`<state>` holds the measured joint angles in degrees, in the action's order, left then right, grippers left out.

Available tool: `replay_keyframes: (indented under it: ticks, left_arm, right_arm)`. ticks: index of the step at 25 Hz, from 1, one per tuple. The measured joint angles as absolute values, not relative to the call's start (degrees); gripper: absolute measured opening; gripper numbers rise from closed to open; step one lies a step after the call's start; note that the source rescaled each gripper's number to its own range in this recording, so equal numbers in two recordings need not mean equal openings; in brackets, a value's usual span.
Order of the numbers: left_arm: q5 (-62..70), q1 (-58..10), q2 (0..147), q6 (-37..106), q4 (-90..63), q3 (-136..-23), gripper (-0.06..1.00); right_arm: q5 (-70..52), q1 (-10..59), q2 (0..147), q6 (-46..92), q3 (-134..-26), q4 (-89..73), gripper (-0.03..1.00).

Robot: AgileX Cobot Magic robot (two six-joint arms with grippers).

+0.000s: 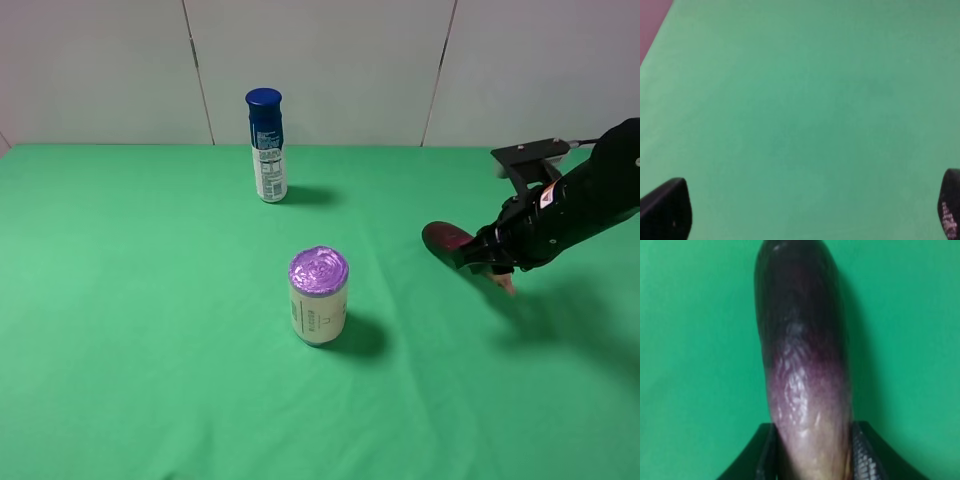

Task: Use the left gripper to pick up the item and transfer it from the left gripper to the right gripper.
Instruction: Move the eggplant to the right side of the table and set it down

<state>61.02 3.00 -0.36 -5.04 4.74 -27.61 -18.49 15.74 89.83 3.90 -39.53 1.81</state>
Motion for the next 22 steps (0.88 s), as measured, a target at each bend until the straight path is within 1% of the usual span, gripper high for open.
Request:
replay_keyframes:
  ticks: [9, 17, 18, 19, 20, 21, 22]
  left_arm:
    - [61.02, 3.0, -0.36, -5.04, 4.74, -27.61, 0.99]
    - [61.02, 3.0, -0.36, -5.04, 4.74, -27.61, 0.98]
    - [61.02, 3.0, -0.36, -5.04, 4.74, -27.61, 0.98]
    - [60.96, 3.0, -0.36, -5.04, 4.74, -27.61, 0.98]
    - [60.96, 3.0, -0.36, -5.04, 4.79, -27.61, 0.98]
    - [60.96, 3.0, -0.36, -5.04, 4.79, -27.61, 0.98]
    - [60.96, 3.0, -0.36, -5.04, 4.79, -27.61, 0.98]
  right_arm:
    - [-19.01, 15.74, 94.14, 3.85, -39.53, 1.94, 0.0]
    - [-19.26, 15.74, 94.74, 3.79, -39.53, 1.94, 0.0]
    - [-19.58, 15.74, 94.74, 3.75, -39.53, 1.94, 0.13]
    - [-20.03, 15.74, 94.74, 3.75, -39.53, 1.94, 0.34]
    - [-20.17, 15.74, 94.74, 3.75, -39.53, 1.94, 0.6]
    - [-20.21, 15.74, 94.74, 3.75, -39.53, 1.94, 0.77]
    - [-20.28, 15.74, 94.74, 3.75, -39.53, 1.94, 0.85]
